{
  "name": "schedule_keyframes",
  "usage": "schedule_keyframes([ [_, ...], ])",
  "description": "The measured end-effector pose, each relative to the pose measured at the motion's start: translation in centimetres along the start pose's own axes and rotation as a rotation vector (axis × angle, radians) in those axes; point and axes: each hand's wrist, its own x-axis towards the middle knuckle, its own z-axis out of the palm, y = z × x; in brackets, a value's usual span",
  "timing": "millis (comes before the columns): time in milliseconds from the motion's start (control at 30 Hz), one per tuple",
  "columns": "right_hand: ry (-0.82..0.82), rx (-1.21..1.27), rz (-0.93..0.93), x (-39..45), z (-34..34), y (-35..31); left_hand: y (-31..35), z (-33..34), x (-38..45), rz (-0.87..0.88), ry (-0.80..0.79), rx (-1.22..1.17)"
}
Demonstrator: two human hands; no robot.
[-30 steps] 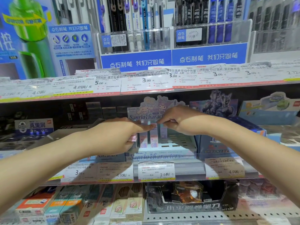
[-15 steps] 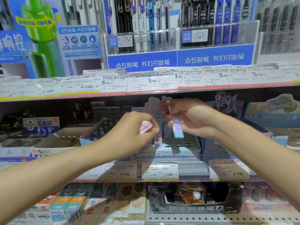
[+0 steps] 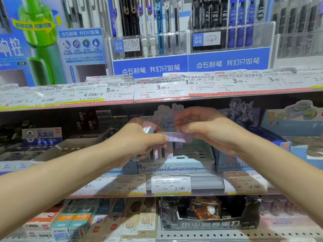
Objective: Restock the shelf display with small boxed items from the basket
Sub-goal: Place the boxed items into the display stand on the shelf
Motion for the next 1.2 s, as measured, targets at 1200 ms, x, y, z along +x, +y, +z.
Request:
schedule_keyframes([
  [1200,0.069,-0.757,-0.122,1.6,-0.3,2.5,-1.0,-2.1,0.7,0.447,-0.039,1.097],
])
